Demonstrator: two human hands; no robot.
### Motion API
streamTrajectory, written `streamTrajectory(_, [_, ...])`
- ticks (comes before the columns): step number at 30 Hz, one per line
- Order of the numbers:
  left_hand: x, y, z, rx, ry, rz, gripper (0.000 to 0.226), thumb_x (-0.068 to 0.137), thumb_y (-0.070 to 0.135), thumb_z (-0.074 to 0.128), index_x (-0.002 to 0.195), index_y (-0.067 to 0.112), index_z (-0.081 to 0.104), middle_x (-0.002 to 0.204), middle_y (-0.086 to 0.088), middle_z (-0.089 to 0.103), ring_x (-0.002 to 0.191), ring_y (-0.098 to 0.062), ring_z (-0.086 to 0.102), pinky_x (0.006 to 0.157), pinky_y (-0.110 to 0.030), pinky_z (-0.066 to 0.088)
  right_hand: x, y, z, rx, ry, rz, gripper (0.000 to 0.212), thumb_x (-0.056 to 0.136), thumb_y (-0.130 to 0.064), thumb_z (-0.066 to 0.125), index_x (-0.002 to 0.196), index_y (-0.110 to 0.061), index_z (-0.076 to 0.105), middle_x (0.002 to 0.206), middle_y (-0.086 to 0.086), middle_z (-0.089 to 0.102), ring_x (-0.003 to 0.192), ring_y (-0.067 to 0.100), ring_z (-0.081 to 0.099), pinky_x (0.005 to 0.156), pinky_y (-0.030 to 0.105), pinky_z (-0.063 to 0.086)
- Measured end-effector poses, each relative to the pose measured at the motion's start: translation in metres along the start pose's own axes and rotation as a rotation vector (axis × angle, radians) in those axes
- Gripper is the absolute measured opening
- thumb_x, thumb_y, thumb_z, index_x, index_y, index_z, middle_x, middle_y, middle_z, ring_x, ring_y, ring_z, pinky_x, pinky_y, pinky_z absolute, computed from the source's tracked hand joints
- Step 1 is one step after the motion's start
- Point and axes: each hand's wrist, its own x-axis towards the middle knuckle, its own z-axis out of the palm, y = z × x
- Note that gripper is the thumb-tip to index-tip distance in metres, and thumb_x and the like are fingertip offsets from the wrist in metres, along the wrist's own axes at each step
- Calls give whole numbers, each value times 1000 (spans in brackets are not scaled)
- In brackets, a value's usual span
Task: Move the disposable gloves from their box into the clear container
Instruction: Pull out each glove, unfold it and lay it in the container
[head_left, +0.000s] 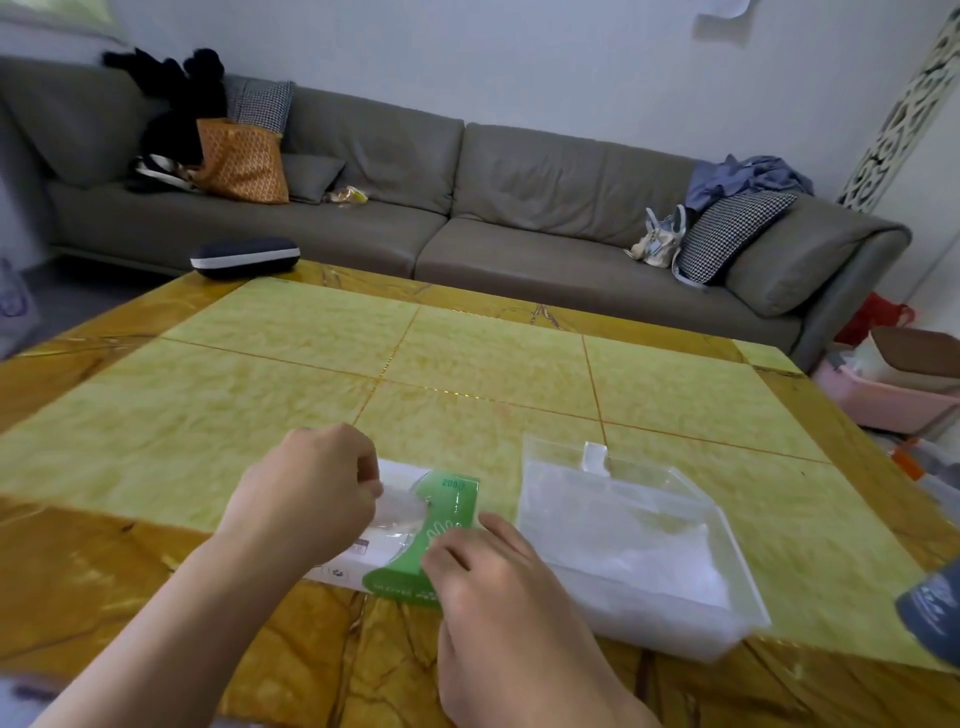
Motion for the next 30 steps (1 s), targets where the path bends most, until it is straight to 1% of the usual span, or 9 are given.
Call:
streamTrajectory(3, [1,-3,-9,-60,21,-5,20,99,27,61,79,28,63,79,9,65,64,-12,62,52,-28,47,0,0,-2,15,29,7,44,93,-7,52,136,-13,59,134,3,56,132,23,40,119,11,-6])
streamTrajectory(5, [1,-3,-11,-85,35,-8,21,102,28,58,82,26,61,81,8,63,64,-12,60,52,-28,42,-1,0,-1,11,39,13,41,94,-8,52,135,-14,59,133,2,55,132,25,39,123,20,14])
streamTrajectory(7, [1,-2,-9,-121,26,7,22,104,29,54,84,24,60,81,7,62,65,-13,59,53,-28,42,-2,-1,-1,2,28,23,41,94,-8,52,135,-14,59,133,2,56,132,24,38,124,26,21])
streamTrajectory(9, [2,-1,-8,-171,47,22,28,106,32,51,82,20,59,76,3,62,63,-16,58,53,-29,41,-2,-3,-2,4,27,26,41,95,-9,52,135,-14,58,135,2,55,132,24,38,122,18,13])
streamTrajectory(13, [7,0,-11,-321,153,-1,48,108,40,45,76,6,59,59,-4,55,50,-19,47,48,-30,36,-1,-6,-9,11,-22,18,42,96,-8,52,139,-12,55,137,2,54,131,23,41,97,3,-17])
streamTrajectory(17, [8,1,-17,-624,184,-112,54,109,41,42,80,3,68,66,-12,66,54,-25,53,55,-33,43,-1,-5,-6,-2,-2,8,42,95,-7,52,136,-13,56,133,1,54,127,22,42,109,8,0])
streamTrajectory(19, [7,0,-24,-923,222,-188,54,109,38,46,78,0,69,76,-11,73,70,-33,66,72,-42,58,-1,-4,-4,-13,11,3,40,94,-8,52,133,-13,57,130,0,55,125,22,43,117,17,15])
streamTrajectory(22, [6,1,-32,-1251,259,-258,50,108,34,50,72,3,65,67,-4,72,79,-29,69,90,-50,58,1,-3,-2,-25,9,8,39,94,-10,53,133,-14,56,130,-1,55,125,22,43,120,28,28])
streamTrajectory(30, [6,1,-40,-1312,312,-204,41,109,40,44,84,12,60,67,0,67,75,-24,66,88,-49,59,2,-3,1,-31,-9,17,43,95,-6,50,137,-14,51,134,-1,50,128,22,38,122,32,25])
